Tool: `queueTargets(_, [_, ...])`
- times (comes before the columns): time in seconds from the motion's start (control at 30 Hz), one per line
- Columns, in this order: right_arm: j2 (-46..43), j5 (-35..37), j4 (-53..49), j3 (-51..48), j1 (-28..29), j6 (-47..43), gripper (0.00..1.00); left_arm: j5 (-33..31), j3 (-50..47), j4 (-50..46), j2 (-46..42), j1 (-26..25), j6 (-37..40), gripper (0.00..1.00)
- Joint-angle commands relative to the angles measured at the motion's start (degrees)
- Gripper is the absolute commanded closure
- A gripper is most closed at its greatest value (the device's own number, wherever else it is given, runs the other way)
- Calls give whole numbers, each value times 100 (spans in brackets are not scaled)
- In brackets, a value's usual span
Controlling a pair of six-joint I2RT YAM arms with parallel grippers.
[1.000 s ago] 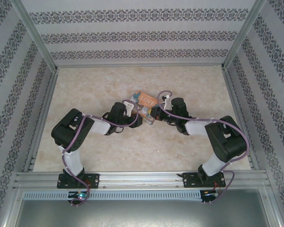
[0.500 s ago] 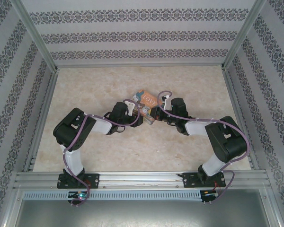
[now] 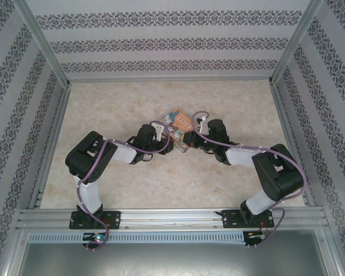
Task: Unlock a padlock with a key
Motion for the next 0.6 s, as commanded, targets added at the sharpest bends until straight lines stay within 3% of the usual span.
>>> queueTargets(0.0, [-322,67,-393,-68,58,-76,100,-15,-191,175,-123,-125,-249,74])
queueTargets(0.57, [-2278,551,-1141,-906,97,-857,100,404,-481,-258,-1053,-265,-1345,81])
